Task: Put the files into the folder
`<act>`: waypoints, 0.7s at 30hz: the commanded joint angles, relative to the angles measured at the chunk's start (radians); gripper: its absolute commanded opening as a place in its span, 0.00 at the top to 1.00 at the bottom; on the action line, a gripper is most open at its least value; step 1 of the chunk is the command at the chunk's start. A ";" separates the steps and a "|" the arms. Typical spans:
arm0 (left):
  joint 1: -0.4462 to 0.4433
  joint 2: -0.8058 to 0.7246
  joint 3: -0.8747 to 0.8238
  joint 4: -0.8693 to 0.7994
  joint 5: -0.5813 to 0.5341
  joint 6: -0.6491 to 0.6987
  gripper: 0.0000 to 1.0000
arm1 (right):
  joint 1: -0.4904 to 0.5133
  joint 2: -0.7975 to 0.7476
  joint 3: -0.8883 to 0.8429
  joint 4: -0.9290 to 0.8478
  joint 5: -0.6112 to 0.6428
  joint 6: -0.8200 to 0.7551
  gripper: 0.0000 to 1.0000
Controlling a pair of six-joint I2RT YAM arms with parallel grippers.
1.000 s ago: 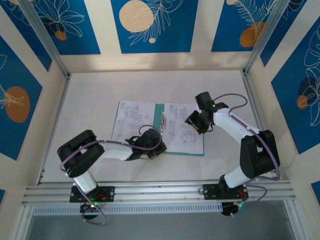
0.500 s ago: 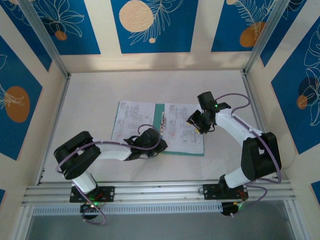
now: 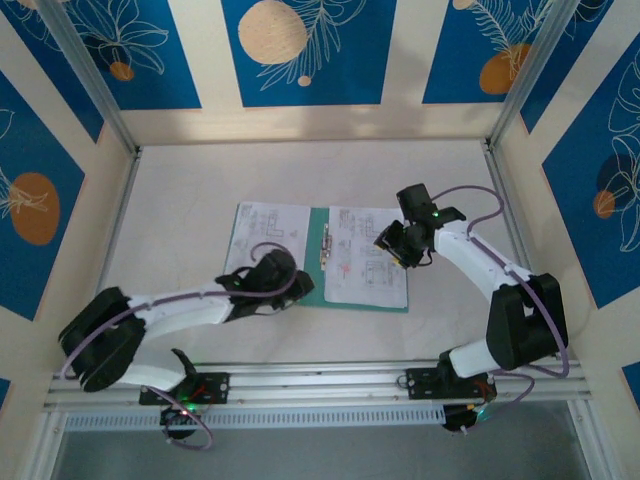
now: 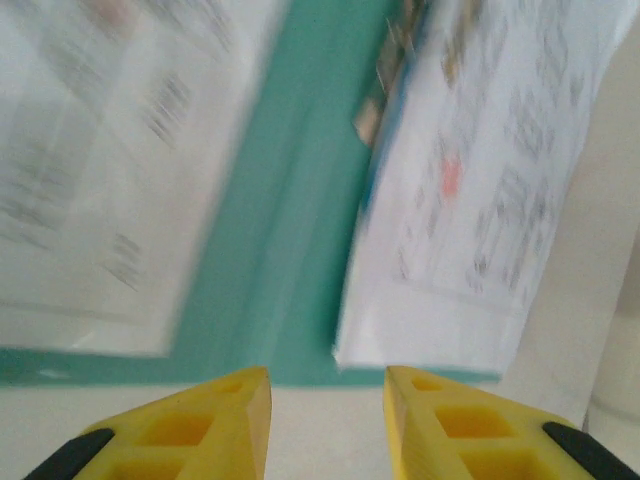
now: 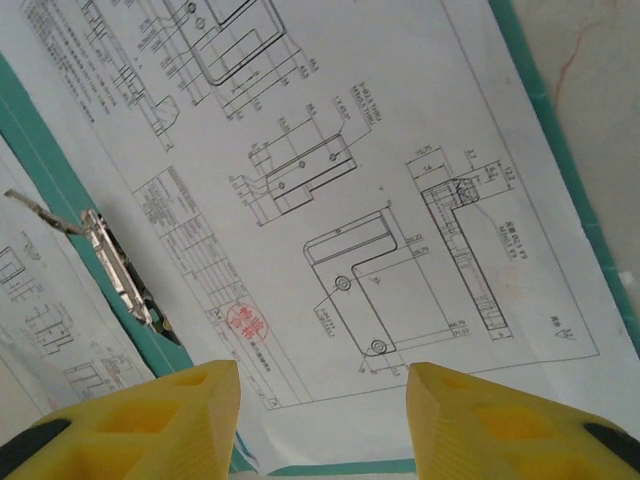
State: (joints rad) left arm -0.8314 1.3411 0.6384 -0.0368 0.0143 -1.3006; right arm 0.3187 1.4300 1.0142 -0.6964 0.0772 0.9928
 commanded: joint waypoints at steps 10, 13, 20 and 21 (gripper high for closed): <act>0.441 -0.008 0.057 -0.399 0.098 0.512 0.73 | 0.105 -0.076 0.014 -0.023 0.014 -0.034 0.52; 0.469 0.039 0.043 -0.354 0.124 0.544 0.74 | 0.117 -0.073 0.024 -0.028 0.015 -0.039 0.52; 0.467 0.075 -0.040 -0.223 0.179 0.497 0.78 | 0.113 -0.056 0.049 -0.027 0.003 -0.046 0.53; 0.461 0.075 -0.048 -0.214 0.183 0.491 0.78 | 0.111 -0.051 0.057 -0.028 0.000 -0.046 0.53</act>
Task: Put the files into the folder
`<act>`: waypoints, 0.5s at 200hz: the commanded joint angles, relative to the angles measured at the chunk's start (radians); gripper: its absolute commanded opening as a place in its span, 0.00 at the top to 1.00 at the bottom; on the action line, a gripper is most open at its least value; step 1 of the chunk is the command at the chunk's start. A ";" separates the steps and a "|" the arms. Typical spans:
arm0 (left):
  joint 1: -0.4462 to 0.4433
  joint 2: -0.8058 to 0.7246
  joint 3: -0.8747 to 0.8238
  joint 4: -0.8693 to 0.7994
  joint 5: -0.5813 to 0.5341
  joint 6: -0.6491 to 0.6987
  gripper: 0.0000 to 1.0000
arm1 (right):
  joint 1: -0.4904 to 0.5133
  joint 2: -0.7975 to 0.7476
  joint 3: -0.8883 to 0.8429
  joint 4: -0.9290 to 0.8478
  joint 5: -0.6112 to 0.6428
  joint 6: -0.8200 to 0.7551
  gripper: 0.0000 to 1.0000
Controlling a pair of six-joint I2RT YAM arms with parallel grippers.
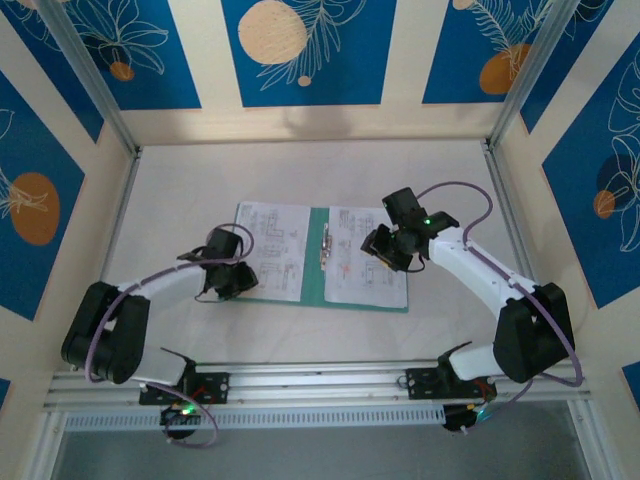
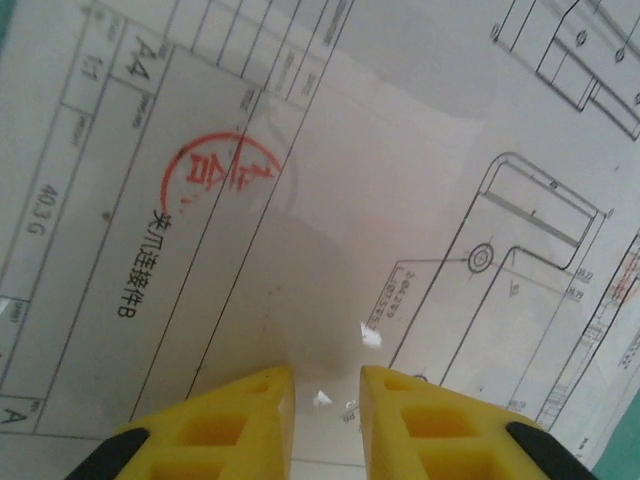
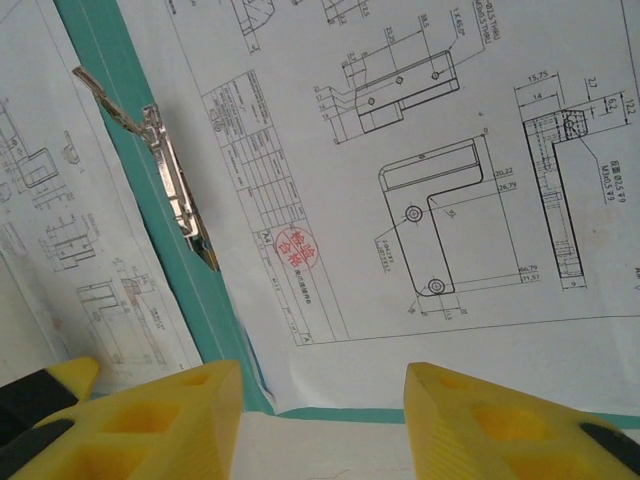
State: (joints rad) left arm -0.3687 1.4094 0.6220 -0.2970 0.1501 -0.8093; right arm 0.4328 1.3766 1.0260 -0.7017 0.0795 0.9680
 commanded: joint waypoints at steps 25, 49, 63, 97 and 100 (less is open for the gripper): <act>-0.035 0.001 -0.055 0.068 0.049 -0.029 0.80 | -0.020 0.063 0.109 -0.038 -0.011 -0.019 0.55; -0.067 -0.004 -0.070 0.087 0.041 -0.061 0.81 | -0.026 0.138 0.183 -0.035 -0.017 -0.017 0.59; -0.083 -0.005 -0.078 0.093 0.034 -0.074 0.81 | -0.028 0.212 0.258 -0.037 -0.021 -0.028 0.68; -0.099 -0.026 -0.082 0.083 0.012 -0.091 0.81 | -0.039 0.463 0.518 -0.104 -0.014 -0.081 0.87; -0.099 -0.028 -0.082 0.084 0.011 -0.091 0.81 | -0.040 0.487 0.542 -0.110 -0.015 -0.086 0.89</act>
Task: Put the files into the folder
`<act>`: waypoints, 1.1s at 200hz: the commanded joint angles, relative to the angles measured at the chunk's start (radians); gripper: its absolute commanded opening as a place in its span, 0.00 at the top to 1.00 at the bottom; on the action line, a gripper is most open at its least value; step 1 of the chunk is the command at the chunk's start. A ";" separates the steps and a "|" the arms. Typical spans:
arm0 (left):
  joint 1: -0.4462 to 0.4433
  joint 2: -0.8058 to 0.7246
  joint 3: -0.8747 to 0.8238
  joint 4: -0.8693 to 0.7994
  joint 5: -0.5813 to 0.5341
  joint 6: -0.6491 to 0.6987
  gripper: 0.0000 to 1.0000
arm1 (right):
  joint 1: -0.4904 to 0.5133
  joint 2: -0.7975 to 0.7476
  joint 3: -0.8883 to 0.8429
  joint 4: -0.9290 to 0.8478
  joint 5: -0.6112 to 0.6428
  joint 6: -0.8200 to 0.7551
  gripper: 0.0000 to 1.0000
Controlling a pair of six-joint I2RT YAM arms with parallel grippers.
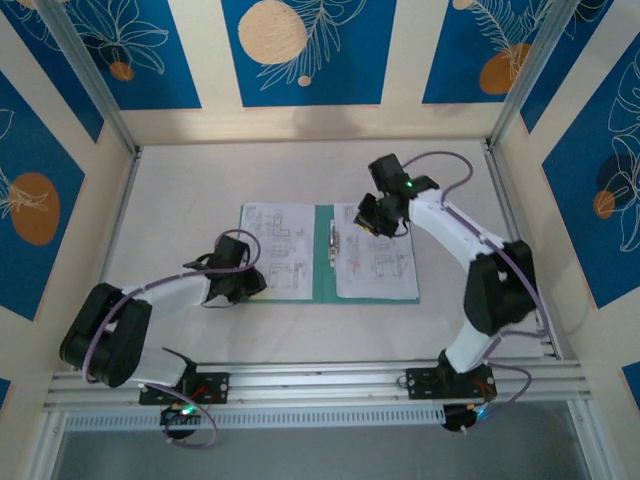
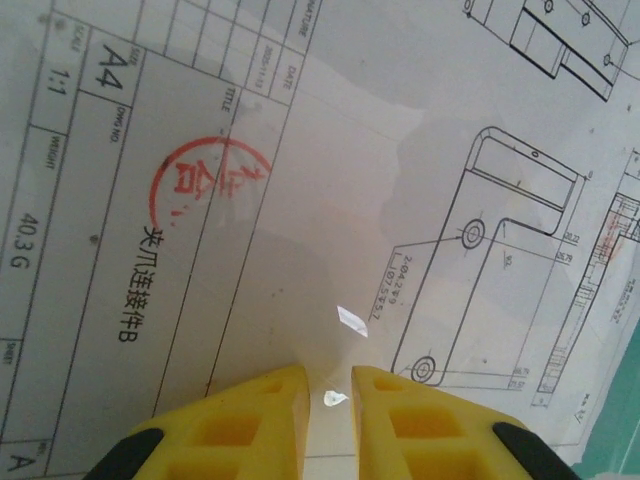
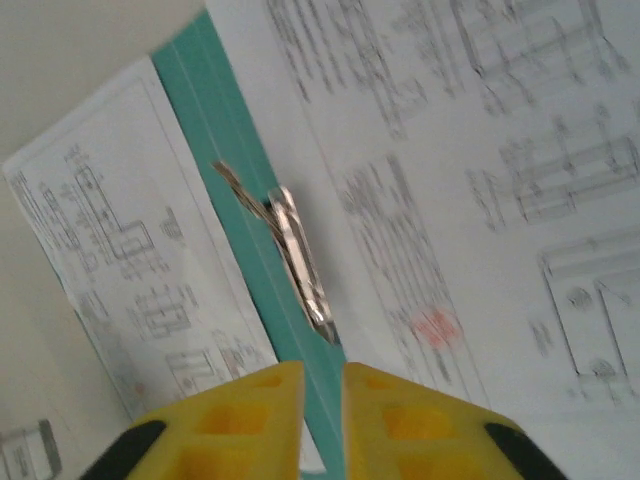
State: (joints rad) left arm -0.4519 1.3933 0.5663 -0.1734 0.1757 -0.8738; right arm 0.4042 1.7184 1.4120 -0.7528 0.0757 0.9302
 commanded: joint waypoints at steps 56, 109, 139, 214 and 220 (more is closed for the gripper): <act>-0.018 -0.028 -0.027 -0.042 -0.023 -0.041 0.82 | 0.004 0.457 0.481 -0.135 -0.043 -0.106 1.00; -0.033 -0.032 -0.032 -0.028 -0.015 -0.057 0.82 | 0.026 0.549 0.537 -0.115 -0.074 -0.132 1.00; -0.039 -0.022 -0.032 -0.018 -0.018 -0.064 0.82 | 0.030 0.585 0.569 -0.137 -0.092 -0.138 1.00; -0.051 -0.023 -0.033 -0.013 -0.034 -0.079 0.83 | 0.047 0.598 0.578 -0.157 -0.121 -0.165 1.00; -0.051 -0.026 -0.033 -0.014 -0.036 -0.080 0.83 | 0.050 0.593 0.575 -0.156 -0.122 -0.168 1.00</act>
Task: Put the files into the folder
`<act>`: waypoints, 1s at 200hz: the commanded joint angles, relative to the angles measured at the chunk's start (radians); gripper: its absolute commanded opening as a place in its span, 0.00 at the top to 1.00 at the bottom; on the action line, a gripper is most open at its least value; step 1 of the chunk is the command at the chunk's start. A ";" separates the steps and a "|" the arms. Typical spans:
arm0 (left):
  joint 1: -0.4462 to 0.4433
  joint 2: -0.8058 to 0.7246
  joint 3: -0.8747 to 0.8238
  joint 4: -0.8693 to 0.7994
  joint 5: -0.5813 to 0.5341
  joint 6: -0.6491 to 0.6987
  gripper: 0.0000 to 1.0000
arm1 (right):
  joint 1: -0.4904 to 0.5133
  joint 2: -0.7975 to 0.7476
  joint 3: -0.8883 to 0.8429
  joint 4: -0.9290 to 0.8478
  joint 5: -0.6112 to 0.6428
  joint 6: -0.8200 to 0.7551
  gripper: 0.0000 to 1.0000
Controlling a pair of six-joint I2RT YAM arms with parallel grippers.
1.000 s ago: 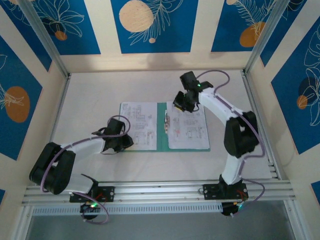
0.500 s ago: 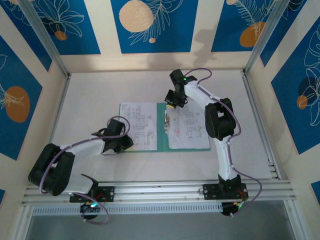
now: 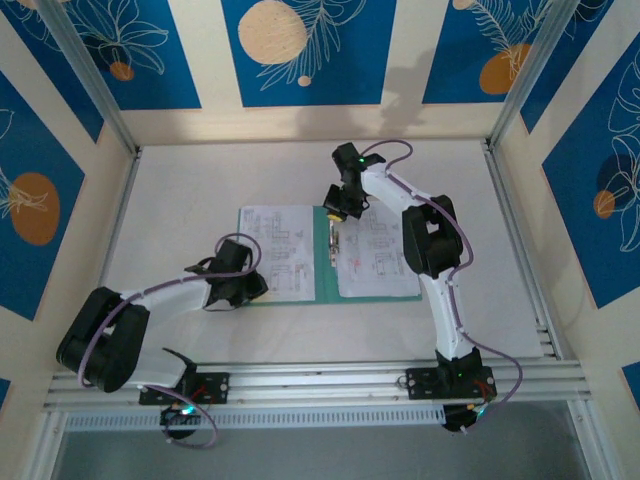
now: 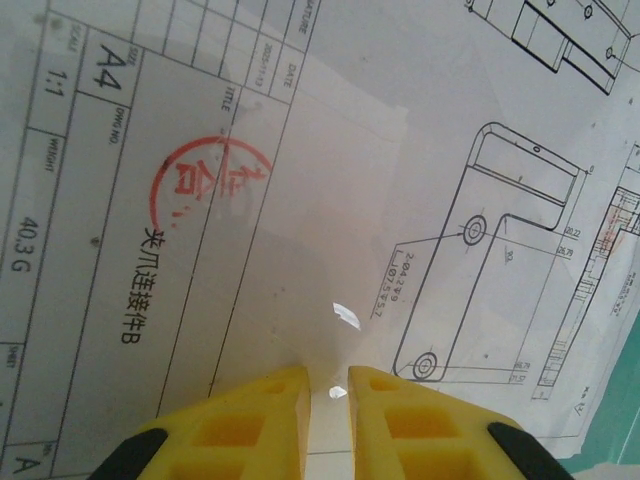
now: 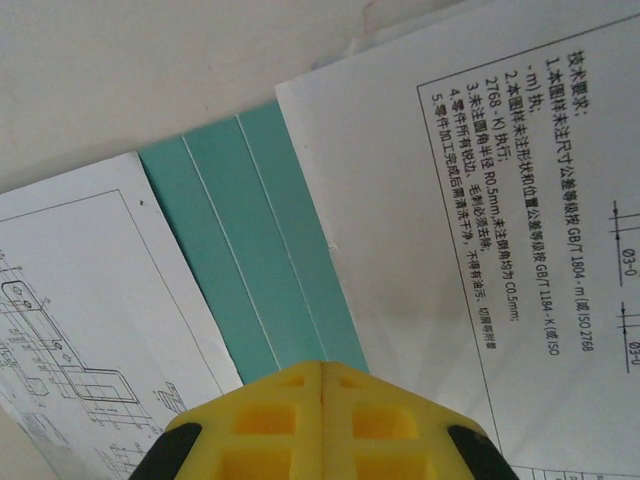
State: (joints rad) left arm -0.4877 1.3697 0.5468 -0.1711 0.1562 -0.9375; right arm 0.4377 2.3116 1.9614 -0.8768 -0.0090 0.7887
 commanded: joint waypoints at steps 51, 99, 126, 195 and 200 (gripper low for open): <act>-0.019 -0.017 -0.023 -0.023 -0.040 -0.034 0.84 | 0.032 -0.063 -0.016 -0.026 -0.030 -0.037 1.00; -0.023 -0.038 -0.033 -0.031 -0.069 -0.058 0.87 | 0.057 -0.165 -0.104 -0.003 -0.015 -0.036 1.00; -0.024 -0.047 -0.037 -0.034 -0.080 -0.065 0.87 | 0.077 -0.221 -0.171 0.012 -0.020 -0.032 1.00; -0.026 -0.042 -0.053 -0.010 -0.073 -0.080 0.87 | 0.119 -0.441 -0.459 0.112 -0.038 0.055 1.00; -0.025 -0.043 -0.053 -0.009 -0.073 -0.080 0.87 | 0.118 -0.454 -0.473 0.117 -0.039 0.059 1.00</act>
State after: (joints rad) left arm -0.5026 1.3357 0.5167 -0.1638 0.0994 -0.9981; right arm 0.5510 1.9598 1.5696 -0.7956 -0.0231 0.7940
